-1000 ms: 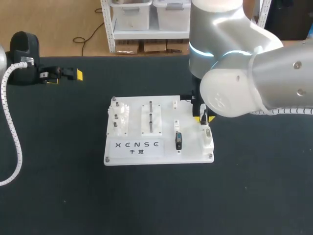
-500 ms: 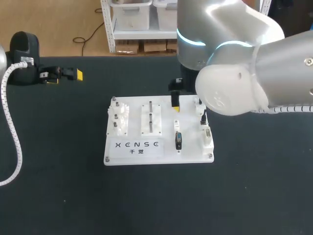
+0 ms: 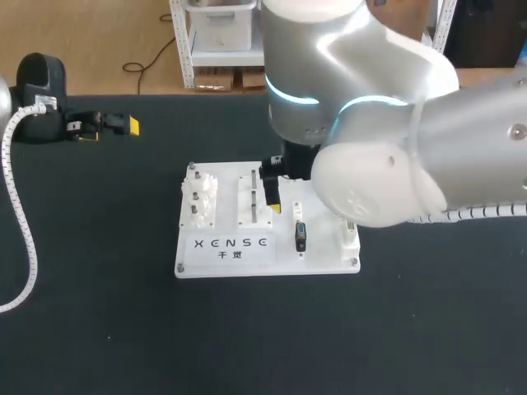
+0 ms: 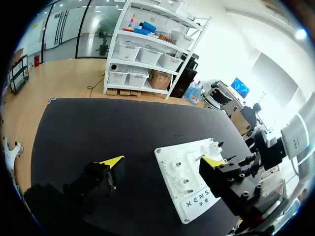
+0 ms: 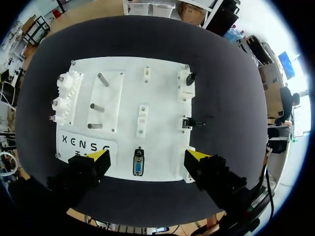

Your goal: Insert the USB connector, Ethernet cable, and multi-pin plug into their matching sockets one by one.

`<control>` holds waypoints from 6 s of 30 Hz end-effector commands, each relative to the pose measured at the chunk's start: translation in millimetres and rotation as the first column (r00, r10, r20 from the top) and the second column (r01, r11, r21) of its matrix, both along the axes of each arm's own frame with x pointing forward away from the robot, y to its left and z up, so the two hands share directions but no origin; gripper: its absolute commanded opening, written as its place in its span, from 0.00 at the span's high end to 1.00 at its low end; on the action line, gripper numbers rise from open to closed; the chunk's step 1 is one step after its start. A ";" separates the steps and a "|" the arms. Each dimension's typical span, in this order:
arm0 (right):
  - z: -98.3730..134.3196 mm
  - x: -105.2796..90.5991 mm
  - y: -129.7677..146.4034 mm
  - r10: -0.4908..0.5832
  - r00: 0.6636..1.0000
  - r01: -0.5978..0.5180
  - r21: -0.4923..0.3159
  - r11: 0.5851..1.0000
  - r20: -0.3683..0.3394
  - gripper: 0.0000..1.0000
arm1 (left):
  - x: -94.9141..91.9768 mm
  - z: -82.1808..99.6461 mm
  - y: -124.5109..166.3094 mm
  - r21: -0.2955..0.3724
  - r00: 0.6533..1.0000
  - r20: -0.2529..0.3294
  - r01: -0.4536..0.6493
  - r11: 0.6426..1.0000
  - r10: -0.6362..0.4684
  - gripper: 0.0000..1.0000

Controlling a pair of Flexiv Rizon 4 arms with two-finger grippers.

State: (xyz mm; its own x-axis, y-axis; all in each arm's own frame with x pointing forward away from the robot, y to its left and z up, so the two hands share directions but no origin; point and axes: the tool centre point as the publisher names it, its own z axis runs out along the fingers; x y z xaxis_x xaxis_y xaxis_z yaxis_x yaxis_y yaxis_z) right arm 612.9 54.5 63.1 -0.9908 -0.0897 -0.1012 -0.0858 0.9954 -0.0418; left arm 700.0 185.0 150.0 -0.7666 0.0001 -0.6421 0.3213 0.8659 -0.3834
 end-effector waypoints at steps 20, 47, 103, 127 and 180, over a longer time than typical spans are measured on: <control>-48.8 -14.6 12.9 0.011 1.000 -0.010 0.073 0.997 -0.014 0.00 | 0.0 0.0 0.0 0.000 1.000 0.000 0.000 1.000 0.000 0.00; -50.4 -22.5 13.5 -0.004 1.000 0.006 0.069 0.998 -0.016 0.55 | 0.0 0.0 0.0 0.000 1.000 0.000 0.000 1.000 0.000 0.00; -37.4 -22.6 7.7 -0.026 1.000 0.025 0.088 0.996 0.003 1.00 | 0.0 0.0 0.0 0.000 1.000 0.000 0.000 1.000 0.000 0.00; 13.9 -13.5 -30.9 -0.041 0.999 0.040 0.058 0.997 0.007 1.00 | 0.0 0.0 0.0 0.000 1.000 0.000 0.000 1.000 0.000 0.00; -1.3 -25.1 -67.8 -0.085 0.996 0.085 0.002 0.996 -0.026 1.00 | 0.0 0.0 0.0 0.000 1.000 0.000 0.000 1.000 0.000 0.00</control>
